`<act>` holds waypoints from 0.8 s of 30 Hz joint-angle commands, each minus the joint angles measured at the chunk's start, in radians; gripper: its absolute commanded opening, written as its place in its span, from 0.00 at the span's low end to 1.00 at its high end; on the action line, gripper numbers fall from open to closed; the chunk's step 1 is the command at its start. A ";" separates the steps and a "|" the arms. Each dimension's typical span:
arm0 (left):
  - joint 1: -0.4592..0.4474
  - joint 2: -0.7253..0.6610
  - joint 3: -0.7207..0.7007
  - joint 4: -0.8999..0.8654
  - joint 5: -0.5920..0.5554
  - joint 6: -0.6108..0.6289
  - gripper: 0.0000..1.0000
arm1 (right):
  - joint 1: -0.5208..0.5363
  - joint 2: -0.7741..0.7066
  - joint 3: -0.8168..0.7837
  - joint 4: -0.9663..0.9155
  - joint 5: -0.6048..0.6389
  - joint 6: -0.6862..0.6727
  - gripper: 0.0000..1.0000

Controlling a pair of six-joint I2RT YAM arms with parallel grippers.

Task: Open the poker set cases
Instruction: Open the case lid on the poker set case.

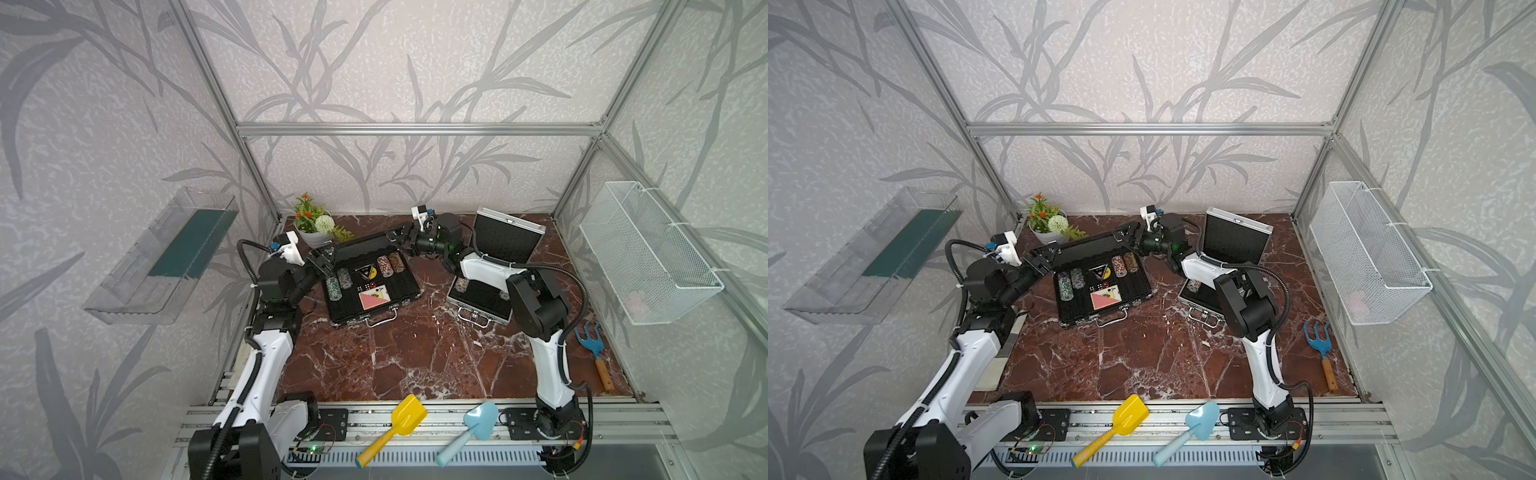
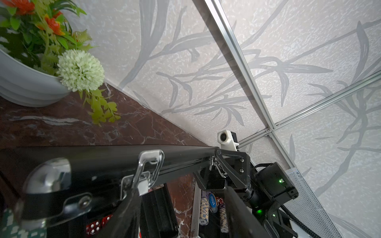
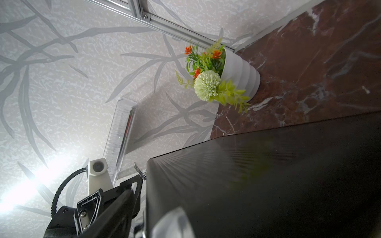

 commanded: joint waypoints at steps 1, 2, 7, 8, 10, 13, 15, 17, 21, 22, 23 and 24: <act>0.017 0.045 0.053 0.024 0.032 0.027 0.61 | -0.019 0.043 0.076 0.091 0.000 0.036 0.85; 0.021 0.060 0.062 0.029 0.035 0.027 0.62 | -0.023 0.060 0.095 0.103 -0.001 0.047 0.86; 0.032 0.120 0.111 0.047 0.043 0.034 0.65 | -0.028 0.142 0.173 0.196 0.003 0.111 0.90; 0.032 0.126 0.117 0.049 0.043 0.036 0.65 | -0.029 0.151 0.183 0.203 0.003 0.117 0.91; 0.032 0.135 0.125 0.047 0.044 0.042 0.65 | -0.029 0.160 0.194 0.201 0.005 0.114 0.91; 0.035 0.142 0.126 0.041 0.041 0.053 0.65 | -0.030 0.161 0.206 0.174 0.001 0.090 0.91; 0.037 0.144 0.126 0.041 0.039 0.057 0.65 | -0.034 0.161 0.208 0.161 0.000 0.081 0.91; 0.040 0.151 0.132 0.039 0.042 0.060 0.65 | -0.035 0.161 0.209 0.149 0.003 0.075 0.91; 0.045 0.161 0.149 0.035 0.049 0.060 0.66 | -0.036 0.167 0.226 0.131 -0.004 0.066 0.91; 0.045 0.161 0.150 0.035 0.050 0.063 0.66 | -0.036 0.165 0.225 0.132 -0.005 0.066 0.91; 0.045 0.159 0.153 0.031 0.051 0.065 0.66 | -0.037 0.161 0.225 0.132 -0.007 0.065 0.91; 0.045 0.155 0.154 0.026 0.054 0.069 0.66 | -0.036 0.158 0.221 0.134 -0.010 0.061 0.91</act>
